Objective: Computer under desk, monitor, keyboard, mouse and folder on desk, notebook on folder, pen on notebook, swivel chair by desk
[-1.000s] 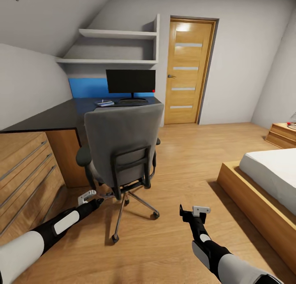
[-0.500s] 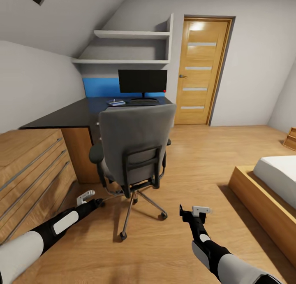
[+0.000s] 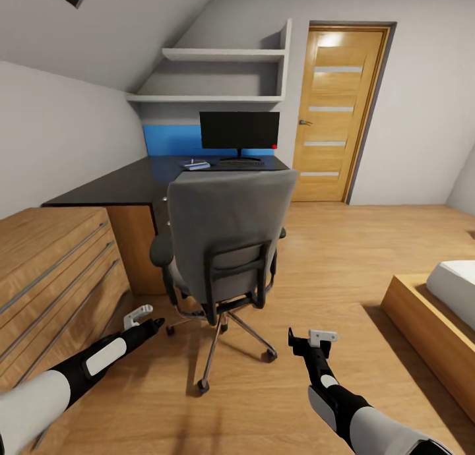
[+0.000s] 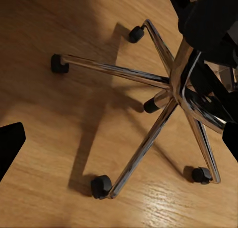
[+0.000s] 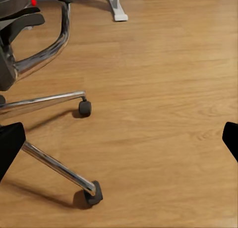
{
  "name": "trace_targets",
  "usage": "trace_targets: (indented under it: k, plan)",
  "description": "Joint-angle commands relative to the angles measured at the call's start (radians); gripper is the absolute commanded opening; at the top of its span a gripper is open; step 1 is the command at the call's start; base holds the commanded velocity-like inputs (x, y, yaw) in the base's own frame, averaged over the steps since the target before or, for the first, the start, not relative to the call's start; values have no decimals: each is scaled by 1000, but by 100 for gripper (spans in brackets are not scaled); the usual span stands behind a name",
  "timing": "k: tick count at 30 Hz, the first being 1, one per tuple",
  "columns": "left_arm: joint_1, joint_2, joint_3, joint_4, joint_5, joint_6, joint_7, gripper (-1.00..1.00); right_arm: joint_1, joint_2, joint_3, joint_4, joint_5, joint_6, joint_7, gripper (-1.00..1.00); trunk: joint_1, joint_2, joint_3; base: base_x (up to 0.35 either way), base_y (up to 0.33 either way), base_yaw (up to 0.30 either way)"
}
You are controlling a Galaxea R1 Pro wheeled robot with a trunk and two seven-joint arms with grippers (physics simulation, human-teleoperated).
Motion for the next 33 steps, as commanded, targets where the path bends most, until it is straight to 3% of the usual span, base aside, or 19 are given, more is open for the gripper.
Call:
trace_targets:
  k: [1, 22, 33]
  plan:
    - [-1, 1, -6, -3, 7, 0, 5, 100, -1, -1, 8, 1, -3, -3, -7, 100, 0, 0, -1, 29, 0, 1]
    - [-1, 0, -7, -3, 6, -1, 5, 100, -1, -2, 7, 1, -3, -3, -7, 100, 0, 0, -1, 125, 0, 0]
    - [-1, 0, -7, -3, 5, -1, 4, 100, -1, -2, 7, 1, -3, -3, -7, 100, 0, 0, 4, 278, 0, -56]
